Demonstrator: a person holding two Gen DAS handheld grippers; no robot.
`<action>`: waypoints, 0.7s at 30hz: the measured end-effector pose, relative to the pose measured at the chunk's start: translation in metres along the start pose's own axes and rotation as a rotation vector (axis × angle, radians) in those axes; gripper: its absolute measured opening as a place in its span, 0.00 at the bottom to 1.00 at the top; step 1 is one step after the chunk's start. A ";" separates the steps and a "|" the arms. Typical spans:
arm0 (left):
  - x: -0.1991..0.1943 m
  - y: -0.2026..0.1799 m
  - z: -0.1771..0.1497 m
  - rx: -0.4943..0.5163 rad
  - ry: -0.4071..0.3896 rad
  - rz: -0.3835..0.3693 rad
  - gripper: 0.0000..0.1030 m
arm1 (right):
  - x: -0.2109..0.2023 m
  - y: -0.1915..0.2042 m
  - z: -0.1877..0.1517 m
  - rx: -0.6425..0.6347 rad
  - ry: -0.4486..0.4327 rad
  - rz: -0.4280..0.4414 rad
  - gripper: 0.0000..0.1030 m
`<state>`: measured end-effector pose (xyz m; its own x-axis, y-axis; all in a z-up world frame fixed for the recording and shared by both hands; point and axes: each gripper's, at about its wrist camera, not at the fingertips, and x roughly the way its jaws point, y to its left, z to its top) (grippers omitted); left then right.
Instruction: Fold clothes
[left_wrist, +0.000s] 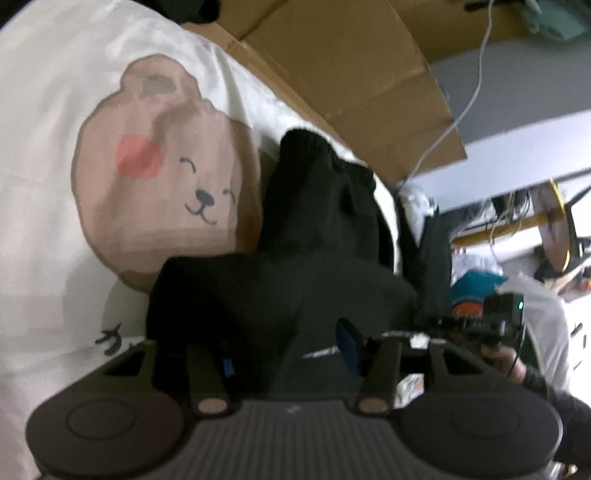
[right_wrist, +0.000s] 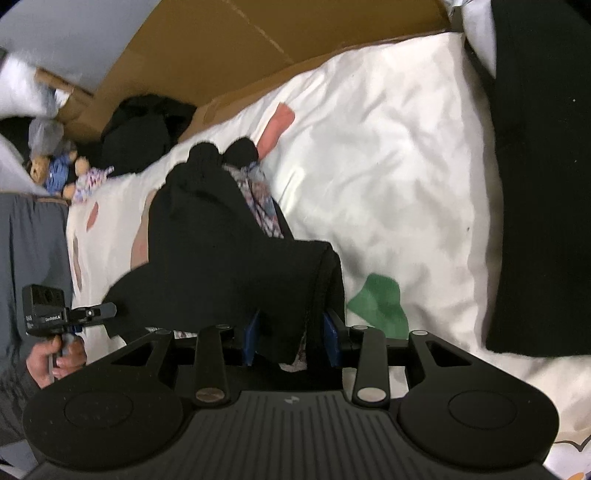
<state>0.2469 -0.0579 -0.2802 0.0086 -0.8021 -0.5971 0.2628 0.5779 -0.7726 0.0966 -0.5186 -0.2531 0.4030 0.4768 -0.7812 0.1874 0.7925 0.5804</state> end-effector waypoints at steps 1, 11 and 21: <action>0.000 0.001 0.000 -0.001 0.010 -0.020 0.29 | -0.001 0.002 0.000 -0.009 0.006 0.015 0.39; -0.012 -0.002 0.029 -0.016 -0.052 -0.172 0.11 | -0.021 0.013 0.021 -0.018 -0.046 0.134 0.16; -0.018 0.009 0.057 -0.075 -0.170 -0.140 0.11 | -0.018 0.010 0.048 0.017 -0.121 0.126 0.13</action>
<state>0.3046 -0.0469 -0.2644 0.1408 -0.8854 -0.4429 0.2004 0.4636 -0.8631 0.1341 -0.5376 -0.2216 0.5286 0.5224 -0.6691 0.1435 0.7219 0.6770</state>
